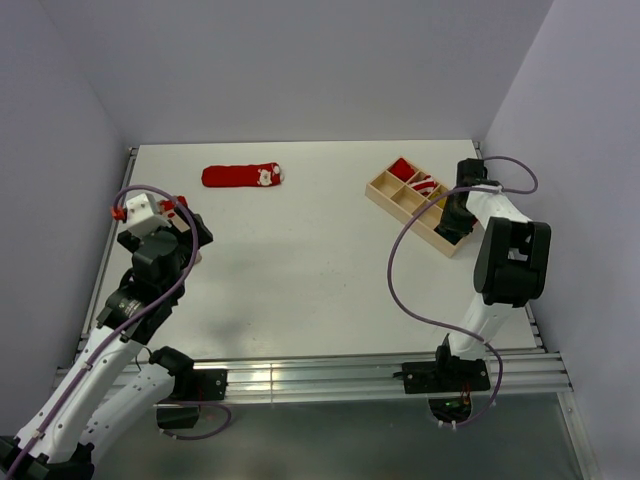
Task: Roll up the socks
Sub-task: Place the sock in the storage box, then reset both arms
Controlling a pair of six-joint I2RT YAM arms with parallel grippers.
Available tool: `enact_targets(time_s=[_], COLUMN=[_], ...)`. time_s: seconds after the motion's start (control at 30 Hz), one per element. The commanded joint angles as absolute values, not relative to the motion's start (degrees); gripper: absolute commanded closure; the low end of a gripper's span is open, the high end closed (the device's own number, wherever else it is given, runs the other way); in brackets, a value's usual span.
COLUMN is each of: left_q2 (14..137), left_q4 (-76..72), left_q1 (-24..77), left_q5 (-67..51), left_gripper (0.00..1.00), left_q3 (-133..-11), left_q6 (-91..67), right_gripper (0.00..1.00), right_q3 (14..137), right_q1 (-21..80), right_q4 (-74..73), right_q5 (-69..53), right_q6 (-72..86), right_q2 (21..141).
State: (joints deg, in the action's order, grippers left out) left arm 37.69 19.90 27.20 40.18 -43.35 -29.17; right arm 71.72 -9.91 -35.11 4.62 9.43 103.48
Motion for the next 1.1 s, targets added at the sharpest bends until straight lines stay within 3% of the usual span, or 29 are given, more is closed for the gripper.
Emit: enact_targets(time_s=[0.0, 0.53, 0.7, 0.8, 1.07], left_q2=[36.74, 30.85, 29.44, 28.92, 23.39], left_q4=[17.75, 25.82, 32.07, 36.19, 38.32], left_q1=[26.81, 26.63, 26.72, 26.72, 26.72], left_q5=[39.73, 42.18, 44.38, 46.39, 50.44], left_gripper=[0.01, 0.01, 0.01, 0.01, 0.01], left_q3=[-43.33, -48.77, -54.03, -57.20, -60.56], left_q6=[-28.39, -31.11, -30.06, -29.53, -26.63], right_gripper=[0.59, 0.22, 0.18, 0.00, 0.00], right_q3=[71.89, 80.16, 80.24, 79.28, 68.48], right_q1=[-10.20, -10.28, -10.28, -10.28, -7.67], right_q4=[-38.75, -46.05, -46.32, -45.62, -39.12], right_q5=[3.78, 10.63, 13.36, 13.98, 17.84], right_q6=[9.84, 15.91, 15.56, 15.38, 13.54], right_q2=[98.36, 62.51, 52.14, 45.11, 23.33])
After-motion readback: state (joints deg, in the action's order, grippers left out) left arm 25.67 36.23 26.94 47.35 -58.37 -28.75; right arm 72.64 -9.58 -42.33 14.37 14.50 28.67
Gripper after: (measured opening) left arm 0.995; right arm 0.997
